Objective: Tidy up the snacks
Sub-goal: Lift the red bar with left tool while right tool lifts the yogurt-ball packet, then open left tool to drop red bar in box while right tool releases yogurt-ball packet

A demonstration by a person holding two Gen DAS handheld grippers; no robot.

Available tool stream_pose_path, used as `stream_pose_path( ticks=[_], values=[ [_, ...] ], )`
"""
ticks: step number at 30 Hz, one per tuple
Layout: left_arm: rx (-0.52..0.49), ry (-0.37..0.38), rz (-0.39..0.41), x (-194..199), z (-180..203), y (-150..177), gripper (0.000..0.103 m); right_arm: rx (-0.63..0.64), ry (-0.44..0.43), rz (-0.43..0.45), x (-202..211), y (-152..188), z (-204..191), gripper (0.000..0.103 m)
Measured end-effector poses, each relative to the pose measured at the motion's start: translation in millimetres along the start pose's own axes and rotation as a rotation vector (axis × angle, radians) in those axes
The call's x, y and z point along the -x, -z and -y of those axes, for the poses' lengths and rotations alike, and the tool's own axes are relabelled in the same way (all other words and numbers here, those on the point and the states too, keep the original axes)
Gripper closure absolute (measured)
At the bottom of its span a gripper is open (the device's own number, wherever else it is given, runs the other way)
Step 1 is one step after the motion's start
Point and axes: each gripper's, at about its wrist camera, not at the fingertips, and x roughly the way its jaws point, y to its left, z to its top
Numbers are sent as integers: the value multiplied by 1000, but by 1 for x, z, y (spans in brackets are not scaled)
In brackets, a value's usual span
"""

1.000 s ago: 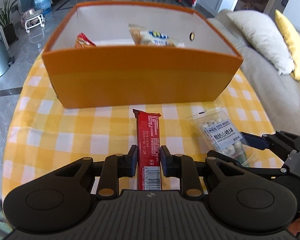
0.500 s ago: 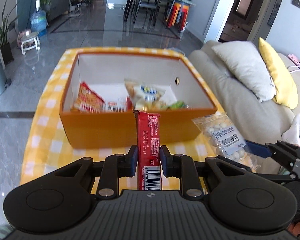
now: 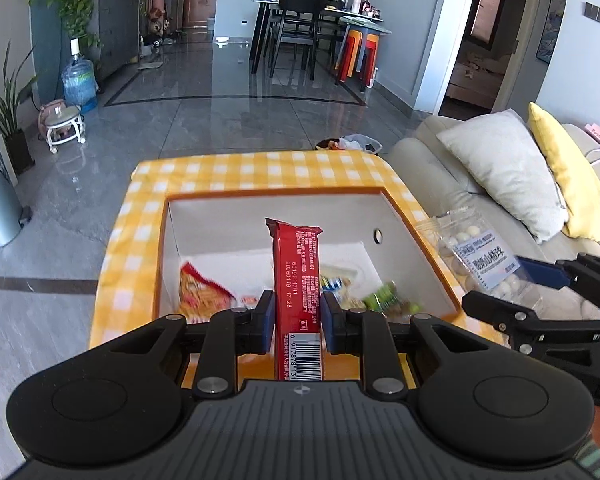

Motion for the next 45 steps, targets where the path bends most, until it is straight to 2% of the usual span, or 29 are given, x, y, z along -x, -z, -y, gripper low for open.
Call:
stream_pose_path(
  ticks=[10, 27, 32, 40, 45],
  values=[
    [-39, -45, -61, -52, -9, -32, 77, 65, 38, -70, -72, -43, 8, 45],
    [-128, -112, -210, -145, -13, -35, 77, 226, 147, -269, -187, -45, 11, 44],
    [-159, -122, -238, -156, -11, -31, 77, 335, 170, -289, -202, -43, -2, 45],
    [-170, -120, -275, -164, -16, -25, 77, 334, 148, -389, -221, -34, -4, 44],
    [-169, -121, -268, -165, -16, -25, 77, 357, 154, -409, -222, -28, -8, 44]
  ],
)
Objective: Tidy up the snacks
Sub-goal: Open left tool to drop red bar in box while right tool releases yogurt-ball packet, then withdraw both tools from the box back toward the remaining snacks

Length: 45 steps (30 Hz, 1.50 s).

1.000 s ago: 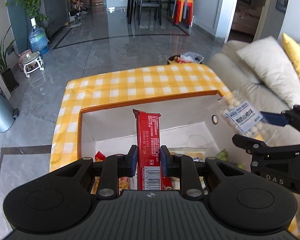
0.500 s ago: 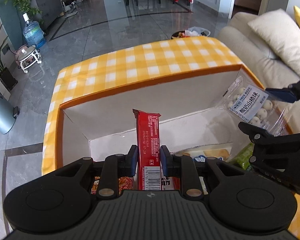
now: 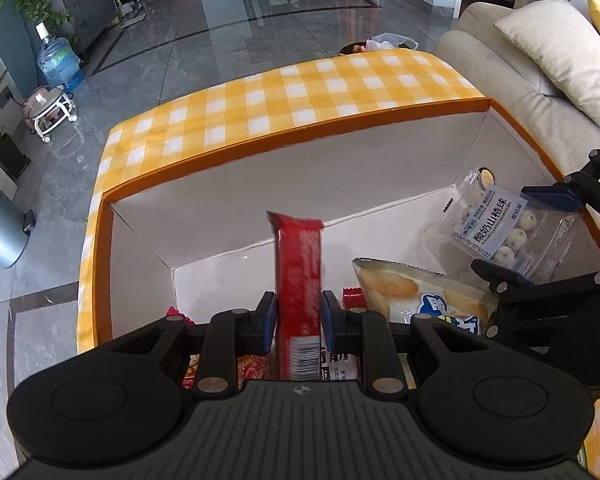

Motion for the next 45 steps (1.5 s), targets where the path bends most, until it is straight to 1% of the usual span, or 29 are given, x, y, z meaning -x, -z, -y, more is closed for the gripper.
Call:
stream_pose_path(
  ticks=[7, 11, 14, 16, 18, 20, 21, 23, 25, 28, 31, 38, 42, 45],
  values=[
    [-6, 3, 8, 4, 2, -3, 77, -4, 2, -1, 5, 2, -2, 44],
    [-4, -4, 20, 9, 2, -2, 77, 16, 14, 37, 17, 0, -3, 41],
    [-3, -4, 33, 16, 2, -1, 68, 12, 22, 59, 24, -4, -1, 34],
    [3, -10, 47, 22, 1, -1, 51, 9, 35, 72, 32, -2, 0, 32],
    [12, -12, 69, 32, 0, 2, 46, 4, 51, 87, 39, -1, 0, 26],
    [19, -5, 88, 42, 1, 4, 43, 5, 80, 109, 49, 2, 2, 25],
    [22, -4, 99, 47, 1, 4, 39, 12, 96, 121, 53, 4, 1, 25],
    [31, -6, 136, 60, 2, 8, 36, 25, 127, 144, 63, 7, 1, 22],
    [36, -9, 166, 73, 3, 12, 31, 15, 142, 164, 75, 10, 2, 21],
    [44, -1, 207, 92, 7, 20, 30, -36, 146, 185, 93, 19, 7, 21],
    [57, 7, 255, 112, 11, 32, 30, -112, 131, 211, 114, 30, 13, 20],
    [86, 18, 359, 153, 26, 66, 28, -252, 90, 291, 167, 74, 7, 18],
    [93, 36, 376, 167, 37, 88, 27, -343, 49, 313, 193, 105, 1, 17],
    [96, 57, 354, 174, 42, 105, 27, -408, 20, 301, 206, 128, -2, 16]
  ],
)
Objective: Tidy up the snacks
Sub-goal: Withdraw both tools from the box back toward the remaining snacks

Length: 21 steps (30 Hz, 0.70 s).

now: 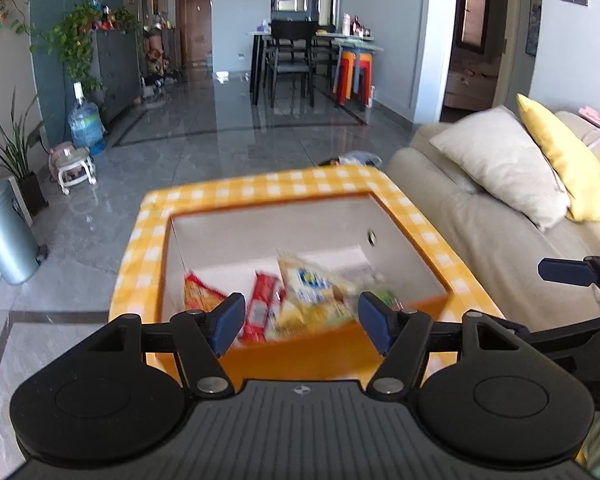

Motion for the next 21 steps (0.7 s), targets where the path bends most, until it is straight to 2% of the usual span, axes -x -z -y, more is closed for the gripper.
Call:
stream_pose_path(
  ticks=[8, 15, 21],
  values=[
    [50, 21, -81, 16, 9, 45, 27, -126, -13, -87, 33, 47, 11, 15],
    [52, 79, -159, 23, 28, 92, 27, -144, -23, -137, 47, 85, 16, 17],
    [40, 137, -225, 18, 43, 118, 27, -171, -18, -196, 49, 113, 24, 19]
  ],
)
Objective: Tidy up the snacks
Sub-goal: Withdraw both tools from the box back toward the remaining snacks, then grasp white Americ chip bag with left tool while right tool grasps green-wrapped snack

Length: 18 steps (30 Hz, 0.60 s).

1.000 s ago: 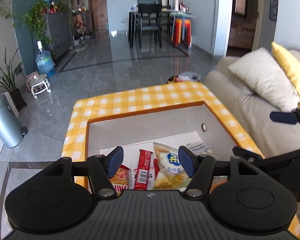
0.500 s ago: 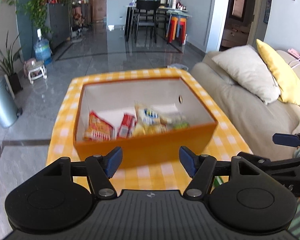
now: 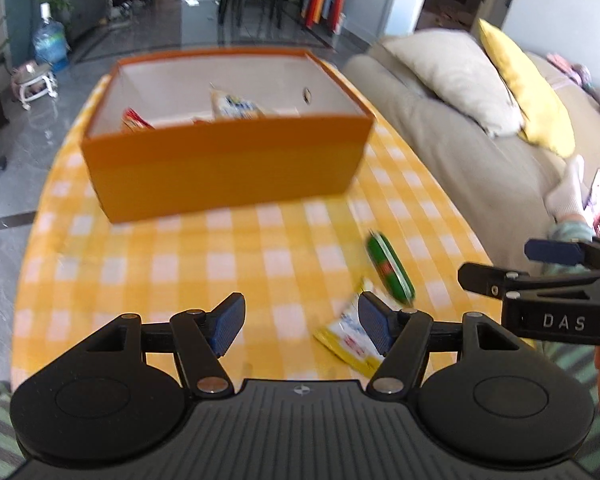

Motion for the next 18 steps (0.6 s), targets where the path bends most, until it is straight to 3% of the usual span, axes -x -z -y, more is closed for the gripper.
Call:
stream_pose_path(
  ticks=[10, 18],
  values=[
    [-44, 62, -80, -23, 14, 25, 27, 36, 20, -92, -27, 41, 15, 33],
    [-112, 99, -173, -46, 27, 22, 26, -2, -26, -135, -45, 41, 21, 40]
  ],
)
